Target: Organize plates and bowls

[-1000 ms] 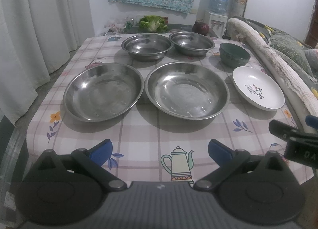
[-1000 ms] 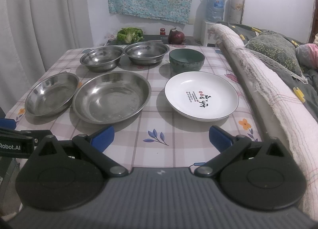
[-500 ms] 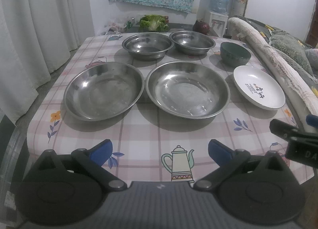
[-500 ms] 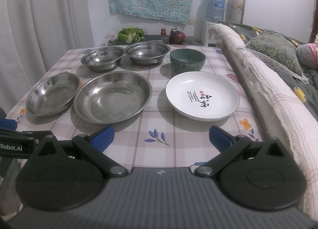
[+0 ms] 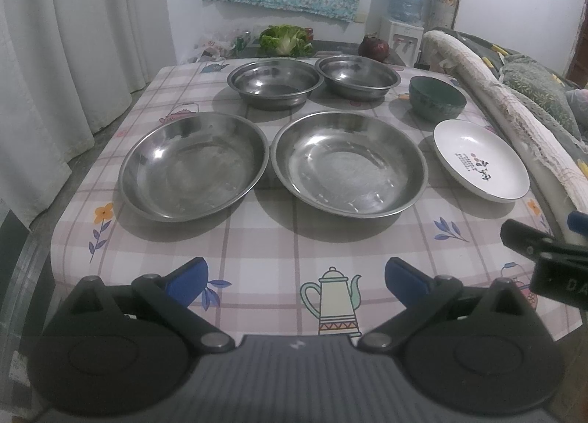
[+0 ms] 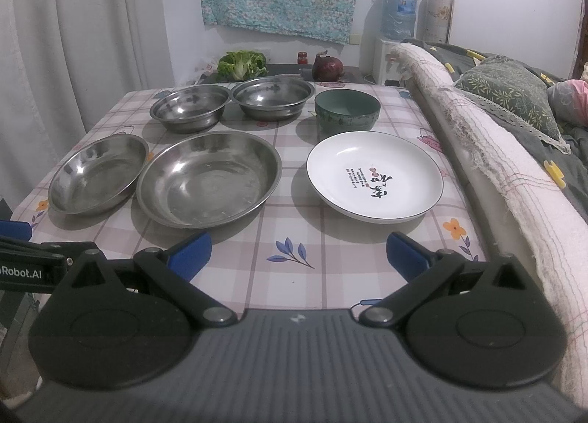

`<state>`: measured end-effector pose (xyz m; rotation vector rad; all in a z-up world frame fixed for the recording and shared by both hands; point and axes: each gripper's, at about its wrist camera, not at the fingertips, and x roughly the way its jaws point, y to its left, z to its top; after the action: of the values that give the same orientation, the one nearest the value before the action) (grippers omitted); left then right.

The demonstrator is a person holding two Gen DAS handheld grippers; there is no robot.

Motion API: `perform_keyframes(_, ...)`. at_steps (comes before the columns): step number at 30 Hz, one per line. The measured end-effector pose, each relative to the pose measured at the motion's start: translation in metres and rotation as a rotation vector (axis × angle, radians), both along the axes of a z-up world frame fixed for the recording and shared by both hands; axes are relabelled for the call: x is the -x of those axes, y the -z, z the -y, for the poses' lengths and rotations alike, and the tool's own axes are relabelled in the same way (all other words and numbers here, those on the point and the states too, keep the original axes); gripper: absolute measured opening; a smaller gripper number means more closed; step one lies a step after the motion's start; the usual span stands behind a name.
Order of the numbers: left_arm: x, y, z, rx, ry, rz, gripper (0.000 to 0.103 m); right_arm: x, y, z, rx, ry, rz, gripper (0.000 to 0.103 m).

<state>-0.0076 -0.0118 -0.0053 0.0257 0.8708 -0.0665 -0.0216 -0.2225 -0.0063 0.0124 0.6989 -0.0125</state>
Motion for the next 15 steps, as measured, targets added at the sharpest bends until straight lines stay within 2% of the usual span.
perform_keyframes(15, -0.0027, -0.0005, -0.0060, -0.011, 0.007, 0.012, 0.103, -0.0077, -0.0016, 0.0019, 0.006, 0.021, 0.011, 0.102)
